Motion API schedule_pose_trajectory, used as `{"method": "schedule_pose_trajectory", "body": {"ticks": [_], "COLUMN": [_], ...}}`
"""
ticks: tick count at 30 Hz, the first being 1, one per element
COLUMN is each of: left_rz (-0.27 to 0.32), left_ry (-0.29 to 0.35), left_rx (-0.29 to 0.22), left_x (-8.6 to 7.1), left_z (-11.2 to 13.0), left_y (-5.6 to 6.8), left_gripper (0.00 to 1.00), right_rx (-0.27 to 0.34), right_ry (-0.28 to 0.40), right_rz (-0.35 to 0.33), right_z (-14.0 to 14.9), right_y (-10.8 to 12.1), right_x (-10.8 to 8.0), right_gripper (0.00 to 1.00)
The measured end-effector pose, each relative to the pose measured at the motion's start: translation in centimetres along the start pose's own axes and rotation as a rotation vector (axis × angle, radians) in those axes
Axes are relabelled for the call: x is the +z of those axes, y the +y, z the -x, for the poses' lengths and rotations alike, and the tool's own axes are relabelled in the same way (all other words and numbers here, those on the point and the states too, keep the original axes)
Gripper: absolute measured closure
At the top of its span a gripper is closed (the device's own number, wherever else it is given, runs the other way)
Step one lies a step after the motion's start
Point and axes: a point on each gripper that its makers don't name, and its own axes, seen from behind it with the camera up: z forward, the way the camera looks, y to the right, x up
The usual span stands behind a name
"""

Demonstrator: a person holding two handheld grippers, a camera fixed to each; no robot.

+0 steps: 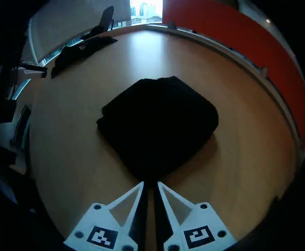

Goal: Fold towel

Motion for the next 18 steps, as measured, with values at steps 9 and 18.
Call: {"method": "schedule_pose_trajectory", "body": {"ticks": [9,18], "left_rz": [0.000,0.011], "left_ry": [-0.001,0.016], "left_rx": [-0.003,-0.003], "left_x": [0.1,0.1], "left_z": [0.2,-0.5], "left_y": [-0.1,0.2], "left_gripper": [0.06,0.06], "right_rx": [-0.011,-0.073], "right_ry": [0.028,0.108], "right_rz": [0.011,0.050], "right_z": [-1.2,-6.0], "right_y": [0.4,2.1], "right_x": [-0.9,-4.3], "right_gripper": [0.93,0.94]}}
